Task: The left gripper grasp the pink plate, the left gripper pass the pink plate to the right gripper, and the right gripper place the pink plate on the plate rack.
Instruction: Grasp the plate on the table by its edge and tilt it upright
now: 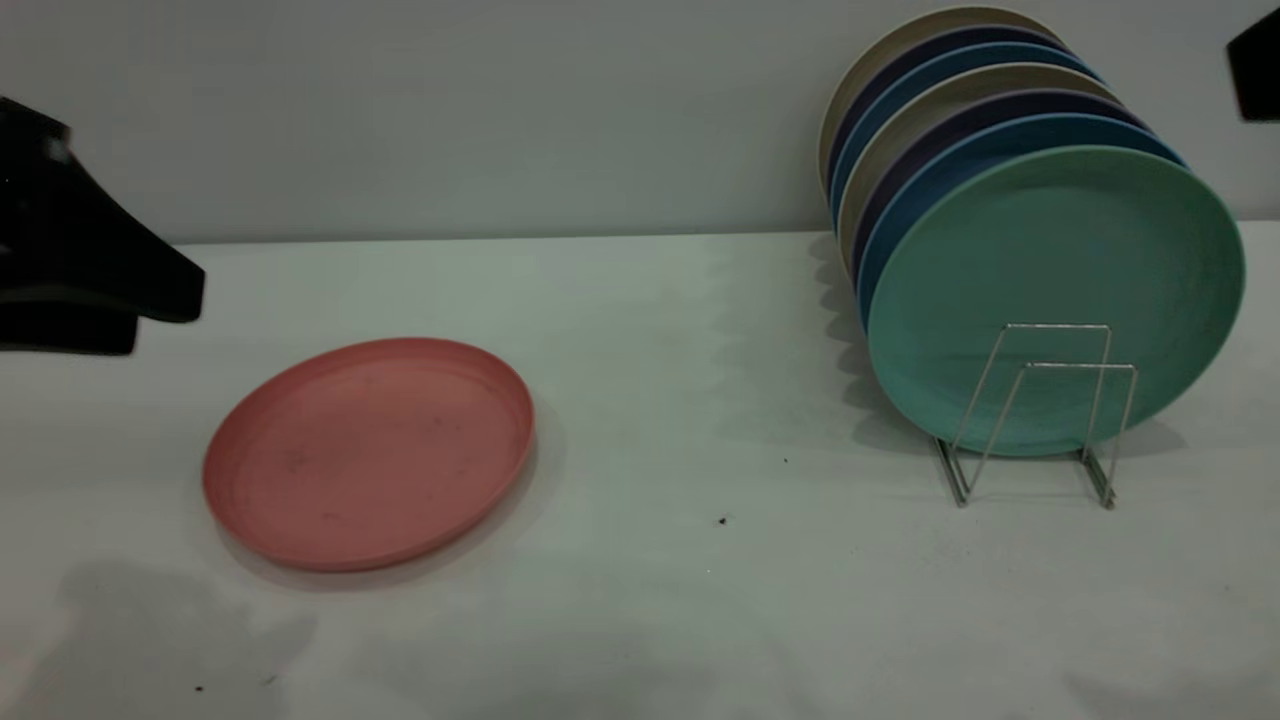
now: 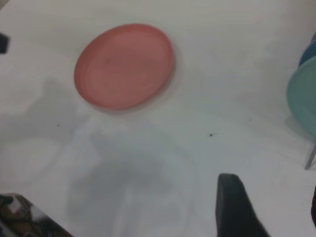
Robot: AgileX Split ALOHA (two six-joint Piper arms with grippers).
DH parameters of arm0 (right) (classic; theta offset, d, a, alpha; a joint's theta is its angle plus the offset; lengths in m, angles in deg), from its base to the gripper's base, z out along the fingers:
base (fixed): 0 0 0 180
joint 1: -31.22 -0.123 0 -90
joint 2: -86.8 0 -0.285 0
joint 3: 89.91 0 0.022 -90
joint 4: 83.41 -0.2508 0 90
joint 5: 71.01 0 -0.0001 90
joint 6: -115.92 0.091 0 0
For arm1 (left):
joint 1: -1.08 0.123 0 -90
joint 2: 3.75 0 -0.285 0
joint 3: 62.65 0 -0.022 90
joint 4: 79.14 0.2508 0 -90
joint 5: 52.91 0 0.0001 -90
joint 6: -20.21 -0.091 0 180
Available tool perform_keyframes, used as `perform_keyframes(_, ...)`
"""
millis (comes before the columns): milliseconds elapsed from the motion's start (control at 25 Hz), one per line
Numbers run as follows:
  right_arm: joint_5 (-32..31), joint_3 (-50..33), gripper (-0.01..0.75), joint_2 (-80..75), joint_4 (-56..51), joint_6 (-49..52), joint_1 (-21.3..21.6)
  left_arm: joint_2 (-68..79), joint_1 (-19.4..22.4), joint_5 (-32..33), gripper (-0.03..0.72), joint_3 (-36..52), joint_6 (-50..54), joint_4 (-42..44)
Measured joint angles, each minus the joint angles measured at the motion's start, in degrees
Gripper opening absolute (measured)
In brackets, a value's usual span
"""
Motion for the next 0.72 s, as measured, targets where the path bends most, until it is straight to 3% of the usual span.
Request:
perform_keyframes(320,0.06,0.07,0.394,-0.69,-0.19,-0.75,0.0,17.91,5.57,0.28,0.467,-9.42,0.72,0.88)
perform_keyframes(720,0.35,0.07,0.394,-0.69,-0.19,-0.75,0.0,31.3,5.79,-4.82,0.467,-12.51,2.56,-0.86)
